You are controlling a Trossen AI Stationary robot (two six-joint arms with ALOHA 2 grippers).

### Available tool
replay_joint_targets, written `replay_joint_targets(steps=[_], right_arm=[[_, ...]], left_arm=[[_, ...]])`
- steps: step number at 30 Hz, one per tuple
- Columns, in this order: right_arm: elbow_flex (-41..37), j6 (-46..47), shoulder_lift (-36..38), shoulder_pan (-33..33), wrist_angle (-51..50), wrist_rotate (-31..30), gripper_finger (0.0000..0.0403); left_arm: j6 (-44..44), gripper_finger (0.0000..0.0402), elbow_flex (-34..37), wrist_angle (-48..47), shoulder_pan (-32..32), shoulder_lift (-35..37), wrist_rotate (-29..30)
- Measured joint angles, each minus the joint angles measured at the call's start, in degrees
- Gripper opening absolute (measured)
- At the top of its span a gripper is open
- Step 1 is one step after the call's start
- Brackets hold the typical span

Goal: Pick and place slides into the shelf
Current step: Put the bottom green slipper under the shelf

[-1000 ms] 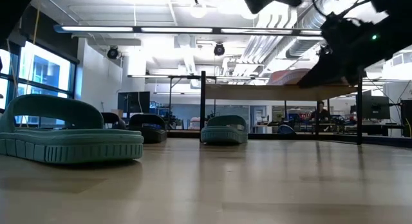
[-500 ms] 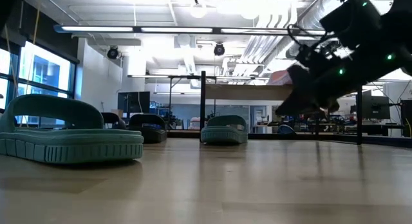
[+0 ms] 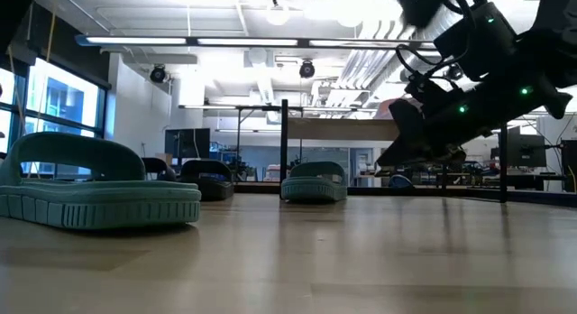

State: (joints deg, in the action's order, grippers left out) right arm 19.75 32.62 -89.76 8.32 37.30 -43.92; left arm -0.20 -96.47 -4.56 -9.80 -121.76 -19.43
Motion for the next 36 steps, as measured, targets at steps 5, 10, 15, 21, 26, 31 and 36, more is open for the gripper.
replay_joint_targets(steps=[5,10,15,21,26,31,36], right_arm=[[0.1,2.0,-3.6,-1.1,2.6,0.9,0.0],[-0.1,3.2,-11.2,-1.1,12.3,-0.6,0.0],[0.4,2.0,-17.0,-3.6,22.4,0.2,0.0],[5.2,-0.2,-20.0,-6.7,22.2,2.2,0.0],[11.5,0.2,-21.4,-7.6,14.0,1.3,0.0],[14.4,1.6,-21.6,-7.6,7.5,-2.2,0.0],[15.5,2.0,-21.6,-9.0,5.6,-0.7,0.0]], left_arm=[[-0.7,0.0,10.0,3.1,3.2,7.9,2.8],[0.0,0.0,21.9,7.7,4.3,19.9,8.1],[1.1,0.0,34.1,12.5,4.5,30.2,13.1],[-0.3,0.0,44.1,20.0,6.1,36.8,13.1],[-0.5,0.0,47.6,21.3,6.8,38.4,13.0],[-0.9,0.0,49.2,21.1,6.8,38.6,12.6],[-0.4,0.0,49.6,21.1,6.8,38.6,12.4]])
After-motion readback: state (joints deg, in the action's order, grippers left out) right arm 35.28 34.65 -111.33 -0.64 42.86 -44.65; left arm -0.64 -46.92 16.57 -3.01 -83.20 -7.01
